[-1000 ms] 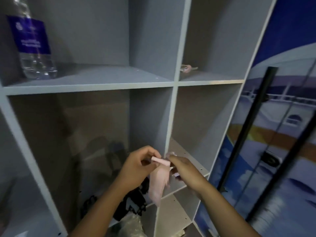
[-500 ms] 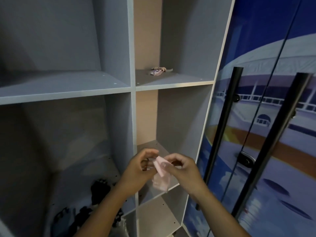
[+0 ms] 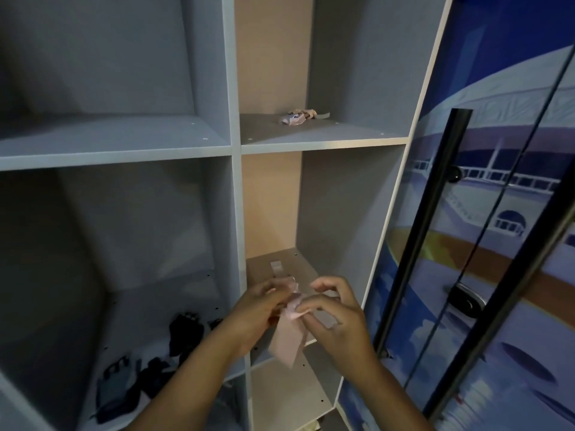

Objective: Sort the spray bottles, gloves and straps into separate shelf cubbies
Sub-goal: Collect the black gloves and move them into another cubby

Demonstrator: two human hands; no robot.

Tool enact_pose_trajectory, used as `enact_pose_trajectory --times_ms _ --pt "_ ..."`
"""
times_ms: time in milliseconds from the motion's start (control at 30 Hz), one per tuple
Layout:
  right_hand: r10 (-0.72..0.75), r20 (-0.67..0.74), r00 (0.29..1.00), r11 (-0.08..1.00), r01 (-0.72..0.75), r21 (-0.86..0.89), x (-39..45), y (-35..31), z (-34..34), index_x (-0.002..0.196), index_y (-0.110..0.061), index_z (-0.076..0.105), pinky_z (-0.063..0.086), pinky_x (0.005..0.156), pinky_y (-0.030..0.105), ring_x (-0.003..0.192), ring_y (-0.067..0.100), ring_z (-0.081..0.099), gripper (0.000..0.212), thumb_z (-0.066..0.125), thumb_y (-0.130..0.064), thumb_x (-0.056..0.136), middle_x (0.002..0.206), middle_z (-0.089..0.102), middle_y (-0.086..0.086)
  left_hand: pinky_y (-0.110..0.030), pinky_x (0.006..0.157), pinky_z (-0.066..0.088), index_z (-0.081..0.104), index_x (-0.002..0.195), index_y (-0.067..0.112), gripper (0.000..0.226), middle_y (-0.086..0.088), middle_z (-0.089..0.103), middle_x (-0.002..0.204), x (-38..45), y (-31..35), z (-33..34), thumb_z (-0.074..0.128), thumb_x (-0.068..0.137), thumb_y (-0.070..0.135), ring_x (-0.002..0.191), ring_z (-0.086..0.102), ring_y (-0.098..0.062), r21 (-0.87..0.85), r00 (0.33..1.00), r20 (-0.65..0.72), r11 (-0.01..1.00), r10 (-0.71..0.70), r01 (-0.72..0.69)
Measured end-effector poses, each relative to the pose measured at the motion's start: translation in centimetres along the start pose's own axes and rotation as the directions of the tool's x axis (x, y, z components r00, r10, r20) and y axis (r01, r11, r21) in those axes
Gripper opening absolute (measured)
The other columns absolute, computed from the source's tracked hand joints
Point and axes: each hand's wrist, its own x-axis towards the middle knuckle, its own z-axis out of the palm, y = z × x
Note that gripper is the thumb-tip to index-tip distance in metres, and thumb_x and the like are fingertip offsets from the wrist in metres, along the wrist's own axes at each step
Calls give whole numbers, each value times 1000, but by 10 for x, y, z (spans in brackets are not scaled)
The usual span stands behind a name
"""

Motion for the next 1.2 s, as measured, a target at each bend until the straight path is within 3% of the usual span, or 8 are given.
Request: enact_pose_trajectory --times_ms 167,267,333,400,467,633,967,1200 --pt "24 -18 1000 999 -24 24 -11 10 1 101 -32 71 46 98 28 119 17 54 32 78 -12 78 124 50 -7 -25 66 60 64 119 19 40 -12 75 107 13 -1 6 71 85 -3 81 73 -13 -22 991 -120 998 63 -66" --pt "271 -11 962 948 -265 176 -13 12 -4 125 -35 56 51 91 33 117 13 57 58 78 -23 73 126 55 -17 -22 55 56 64 114 20 41 -11 77 97 16 3 9 70 84 -7 69 71 -6 5 972 -186 990 143 -144" --pt "441 -40 897 862 -411 298 -6 15 -8 122 -37 56 53 87 36 106 10 61 57 77 -36 70 115 62 -18 -21 53 55 62 116 16 41 -14 78 96 18 6 9 70 84 -9 71 72 -9 17 966 -172 981 193 -193" --pt "508 -50 860 814 -461 353 5 21 -13 116 -36 62 54 85 36 95 10 64 44 80 -30 76 103 67 -15 -28 62 56 61 118 14 42 -15 77 97 18 7 9 71 83 -8 81 73 -17 48 962 -149 973 231 -226" --pt "493 1 870 822 -467 326 17 22 -16 110 -34 67 55 84 31 91 8 64 32 79 -21 83 99 69 -16 -40 74 56 60 118 15 42 -13 78 96 19 10 11 72 83 -6 90 74 -27 69 957 -136 967 255 -247" --pt "364 82 928 887 -372 273 35 29 -18 97 -24 75 50 72 20 84 10 65 14 78 -19 85 91 72 -9 -39 72 58 60 116 15 38 -10 78 93 20 15 17 71 86 -3 88 74 -25 136 936 -114 938 334 -318" --pt "233 129 964 901 -264 345 44 31 -18 85 -20 73 53 70 35 77 21 65 6 77 -17 85 82 70 0 -22 66 59 67 110 5 25 -16 77 93 2 19 22 73 86 2 88 73 -28 289 871 -171 868 461 -403" --pt "192 177 965 905 -244 348 38 31 -14 86 -19 72 55 75 41 81 22 66 5 76 -16 85 84 71 0 -15 60 53 75 97 7 12 -11 77 88 -4 4 17 76 85 6 68 69 -8 389 851 -214 841 479 -376"
